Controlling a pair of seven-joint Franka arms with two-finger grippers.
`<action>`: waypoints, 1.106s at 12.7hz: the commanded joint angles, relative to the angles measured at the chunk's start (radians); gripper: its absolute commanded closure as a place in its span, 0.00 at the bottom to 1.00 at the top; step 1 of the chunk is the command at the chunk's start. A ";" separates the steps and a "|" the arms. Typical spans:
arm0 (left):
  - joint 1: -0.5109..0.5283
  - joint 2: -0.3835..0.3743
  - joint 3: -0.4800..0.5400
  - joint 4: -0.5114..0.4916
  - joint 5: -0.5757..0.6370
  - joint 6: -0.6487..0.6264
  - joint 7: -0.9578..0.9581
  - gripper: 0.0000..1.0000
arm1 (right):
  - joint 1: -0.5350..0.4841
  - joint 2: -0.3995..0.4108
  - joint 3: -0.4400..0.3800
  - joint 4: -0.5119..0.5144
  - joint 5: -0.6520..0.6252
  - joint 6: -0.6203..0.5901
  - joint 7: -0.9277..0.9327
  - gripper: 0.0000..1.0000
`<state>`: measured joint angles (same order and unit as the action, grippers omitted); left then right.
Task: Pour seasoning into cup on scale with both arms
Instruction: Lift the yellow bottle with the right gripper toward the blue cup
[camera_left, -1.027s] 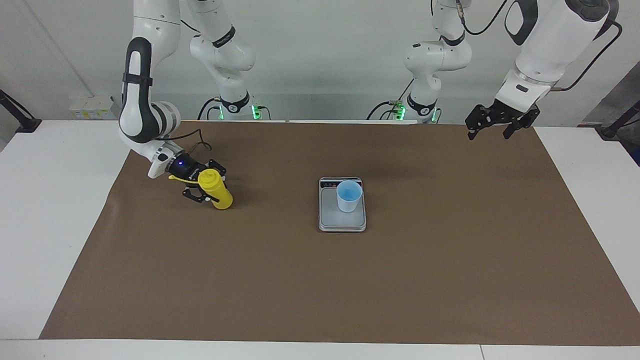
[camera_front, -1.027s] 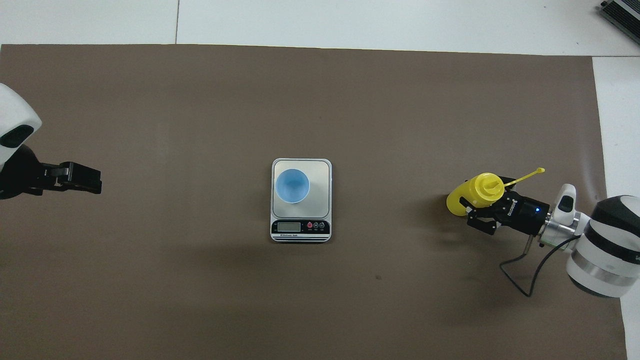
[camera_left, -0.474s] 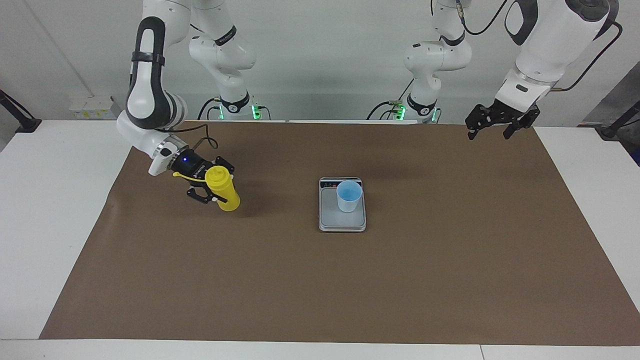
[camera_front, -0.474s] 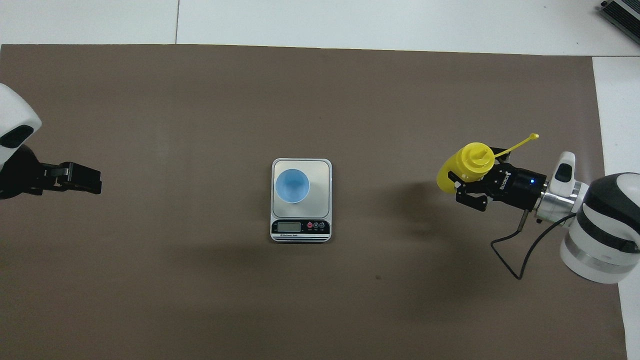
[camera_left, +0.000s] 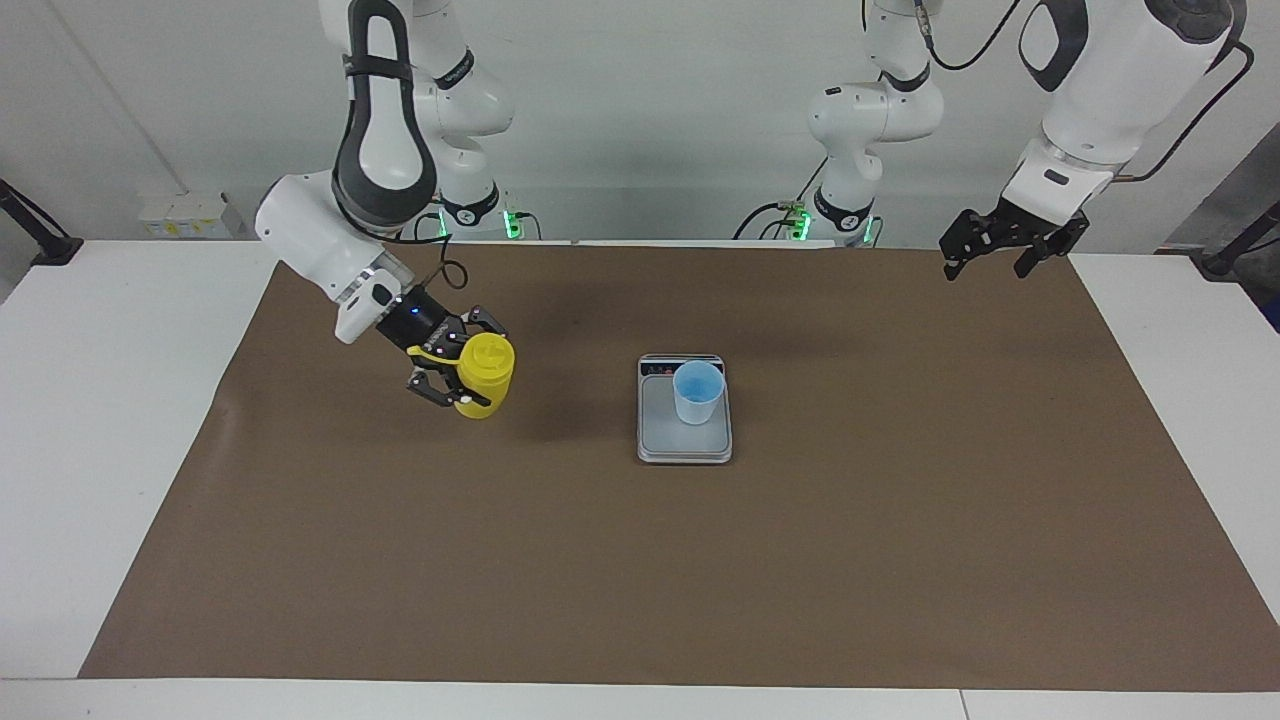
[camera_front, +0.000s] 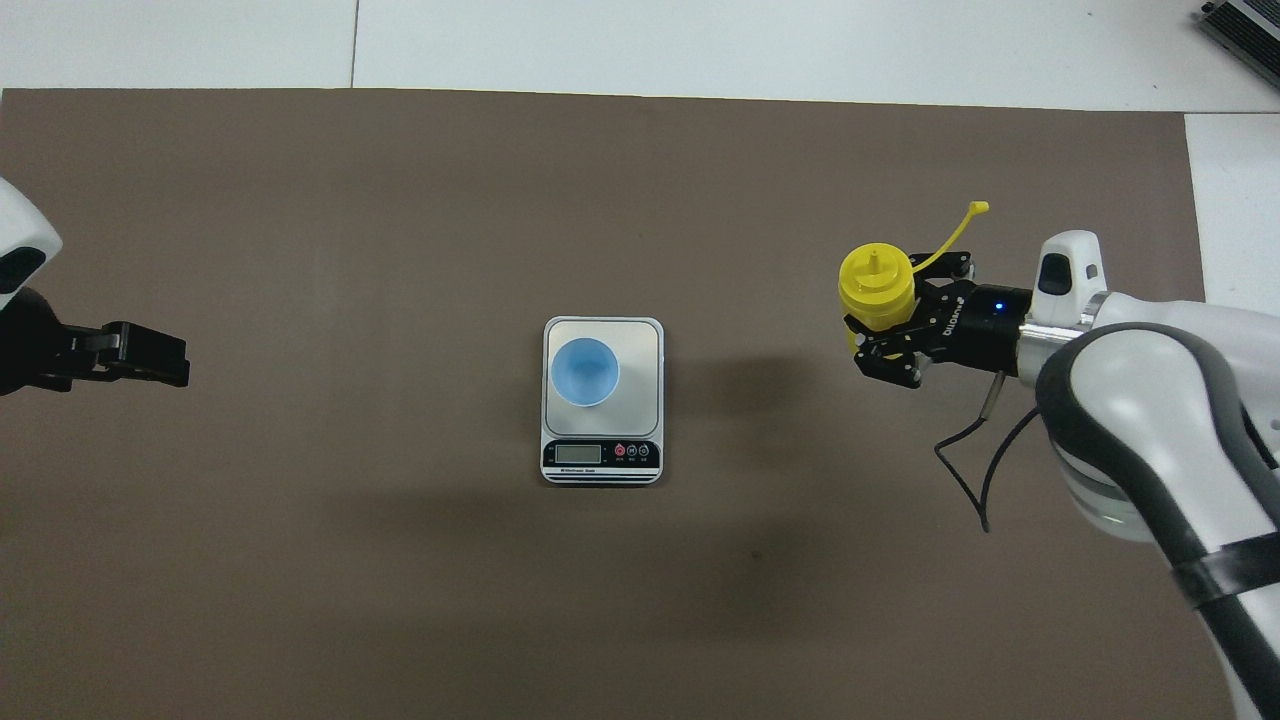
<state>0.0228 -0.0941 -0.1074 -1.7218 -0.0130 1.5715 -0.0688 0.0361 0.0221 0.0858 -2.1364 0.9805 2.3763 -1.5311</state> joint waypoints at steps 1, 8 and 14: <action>0.009 -0.026 -0.005 -0.027 0.005 -0.002 0.010 0.00 | 0.089 0.030 0.003 0.053 -0.211 0.093 0.206 0.91; 0.011 -0.026 -0.005 -0.027 0.005 -0.002 0.010 0.00 | 0.232 0.102 0.003 0.168 -0.888 0.090 0.721 0.91; 0.011 -0.026 -0.003 -0.027 0.005 -0.002 0.010 0.00 | 0.320 0.182 0.003 0.256 -1.296 0.011 0.905 0.91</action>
<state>0.0228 -0.0941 -0.1075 -1.7218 -0.0130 1.5715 -0.0688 0.3266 0.1797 0.0888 -1.9177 -0.2043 2.4116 -0.6828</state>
